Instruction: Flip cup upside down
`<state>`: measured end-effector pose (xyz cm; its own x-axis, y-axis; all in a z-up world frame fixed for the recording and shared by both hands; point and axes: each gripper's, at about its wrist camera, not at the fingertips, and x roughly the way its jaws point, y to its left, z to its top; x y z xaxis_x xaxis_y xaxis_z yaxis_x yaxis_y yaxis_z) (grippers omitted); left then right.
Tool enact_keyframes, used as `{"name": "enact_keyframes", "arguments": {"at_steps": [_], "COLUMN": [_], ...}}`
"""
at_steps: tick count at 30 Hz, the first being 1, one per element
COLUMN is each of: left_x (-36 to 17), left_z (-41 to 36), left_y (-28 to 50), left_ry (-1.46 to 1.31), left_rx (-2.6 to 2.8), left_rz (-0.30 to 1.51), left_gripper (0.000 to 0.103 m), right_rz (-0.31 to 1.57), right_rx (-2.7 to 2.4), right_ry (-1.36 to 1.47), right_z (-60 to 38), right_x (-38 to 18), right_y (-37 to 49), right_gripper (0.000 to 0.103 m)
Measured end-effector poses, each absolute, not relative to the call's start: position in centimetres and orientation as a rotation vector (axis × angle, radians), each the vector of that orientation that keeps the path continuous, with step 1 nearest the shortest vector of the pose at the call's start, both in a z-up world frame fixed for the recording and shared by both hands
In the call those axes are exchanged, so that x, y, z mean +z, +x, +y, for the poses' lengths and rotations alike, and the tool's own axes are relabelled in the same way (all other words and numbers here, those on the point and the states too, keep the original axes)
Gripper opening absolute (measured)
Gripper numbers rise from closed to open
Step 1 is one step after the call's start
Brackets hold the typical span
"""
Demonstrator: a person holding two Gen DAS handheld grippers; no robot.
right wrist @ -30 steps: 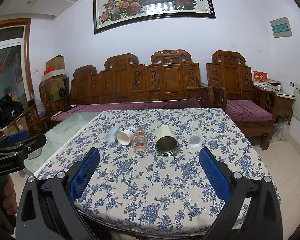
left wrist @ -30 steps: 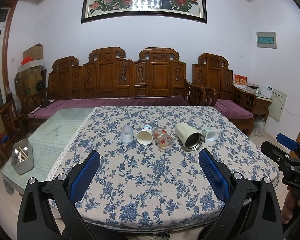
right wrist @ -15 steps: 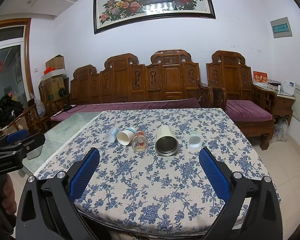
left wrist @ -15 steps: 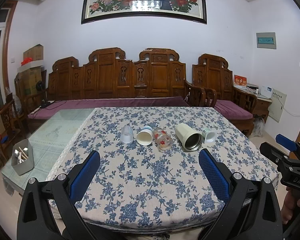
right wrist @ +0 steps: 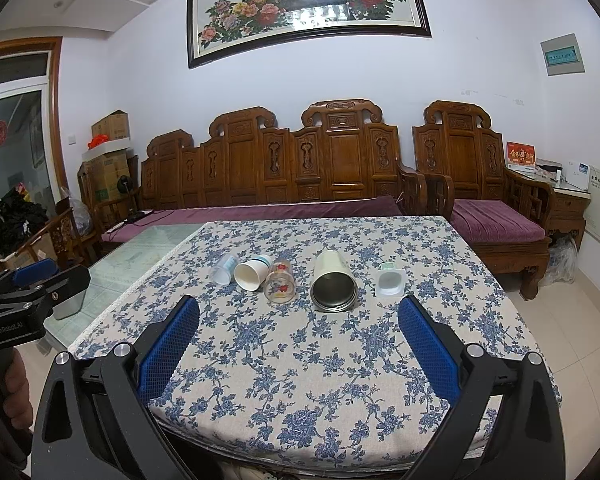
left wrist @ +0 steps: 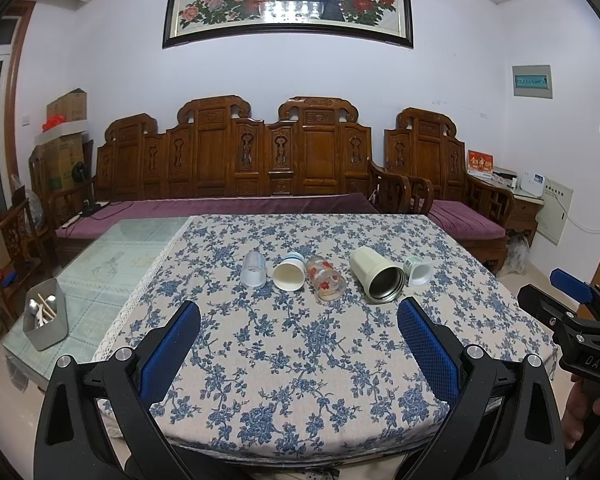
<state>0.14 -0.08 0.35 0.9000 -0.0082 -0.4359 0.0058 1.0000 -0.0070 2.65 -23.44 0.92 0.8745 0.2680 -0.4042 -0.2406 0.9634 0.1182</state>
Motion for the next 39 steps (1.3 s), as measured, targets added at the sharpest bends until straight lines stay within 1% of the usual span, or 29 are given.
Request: {"name": "enact_keyframes", "arguments": {"at_steps": [17,22,27,39], "left_x": [0.5,0.1,-0.6,-3.3], "left_z": [-0.2,0.0,0.2,-0.2], "left_y": [0.2,1.0,3.3,12.1], "left_ry": [-0.005,-0.004,0.010,0.047], "left_rx": [-0.006,-0.008,-0.033,-0.090], "left_rz": [0.453,0.482,0.533,0.683], "left_gripper": [0.095,0.095,0.095,0.095], "right_rz": [0.432,0.456,0.509,0.624], "right_rx": [0.267,0.280,0.291,0.272], "right_ry": [0.065,0.068,0.066,0.017], "right_z": [-23.5,-23.2,-23.2,-22.9], "right_x": [1.3,0.9,-0.6,-4.7], "right_y": [2.6,3.3,5.9,14.1], "right_gripper": [0.100,0.100,0.100,0.100]}}
